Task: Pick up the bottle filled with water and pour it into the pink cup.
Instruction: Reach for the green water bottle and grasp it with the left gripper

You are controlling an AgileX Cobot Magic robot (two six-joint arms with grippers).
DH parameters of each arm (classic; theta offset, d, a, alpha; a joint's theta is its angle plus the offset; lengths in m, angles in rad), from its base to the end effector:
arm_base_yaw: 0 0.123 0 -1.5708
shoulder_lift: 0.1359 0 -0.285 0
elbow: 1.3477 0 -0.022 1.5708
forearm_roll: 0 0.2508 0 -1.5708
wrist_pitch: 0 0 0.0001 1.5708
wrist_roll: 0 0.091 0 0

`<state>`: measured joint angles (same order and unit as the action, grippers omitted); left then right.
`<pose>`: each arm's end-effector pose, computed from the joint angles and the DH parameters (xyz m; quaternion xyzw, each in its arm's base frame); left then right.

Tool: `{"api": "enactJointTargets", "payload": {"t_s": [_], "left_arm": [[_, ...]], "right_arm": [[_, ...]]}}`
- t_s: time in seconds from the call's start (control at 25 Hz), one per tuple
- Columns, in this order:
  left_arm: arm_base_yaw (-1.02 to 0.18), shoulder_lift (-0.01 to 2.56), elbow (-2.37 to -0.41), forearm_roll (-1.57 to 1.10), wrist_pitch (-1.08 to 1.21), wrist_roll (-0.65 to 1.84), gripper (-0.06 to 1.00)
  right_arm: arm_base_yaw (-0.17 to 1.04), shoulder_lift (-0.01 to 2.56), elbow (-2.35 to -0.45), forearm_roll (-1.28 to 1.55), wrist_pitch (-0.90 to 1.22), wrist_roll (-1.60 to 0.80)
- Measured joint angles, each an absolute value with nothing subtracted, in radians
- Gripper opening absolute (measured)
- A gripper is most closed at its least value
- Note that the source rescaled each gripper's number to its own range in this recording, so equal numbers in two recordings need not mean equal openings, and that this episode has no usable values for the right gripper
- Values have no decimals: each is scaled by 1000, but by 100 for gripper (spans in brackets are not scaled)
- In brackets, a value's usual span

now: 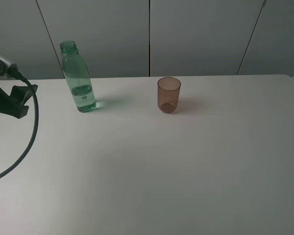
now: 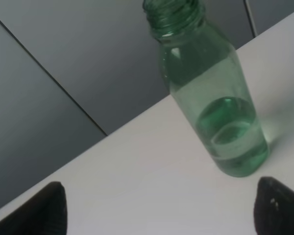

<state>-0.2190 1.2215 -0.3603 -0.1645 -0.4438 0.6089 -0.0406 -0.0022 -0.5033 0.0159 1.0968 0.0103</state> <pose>0.2162 -0.0416 0.2120 0.2521 0.7750 0.0981 0.5711 -0.0070 0.0016 0.2753 0.0214 0.8608 0.0002 0.5085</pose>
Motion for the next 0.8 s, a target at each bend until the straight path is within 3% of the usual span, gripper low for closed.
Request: {"api": "enactJointTargets", "payload": {"t_s": [0.28,0.56,0.8], "left_arm": [[-105,1408,-360,85,-625,445,90],[85,1608,-372,568,-866,336,90],[187,1788,-466,832,-1025,325,90]], "right_arm": [[-41,-2,-503,16,1097,10],[-41,-2,-503,16,1097,10],[-41,-2,-503,16,1097,10]]}}
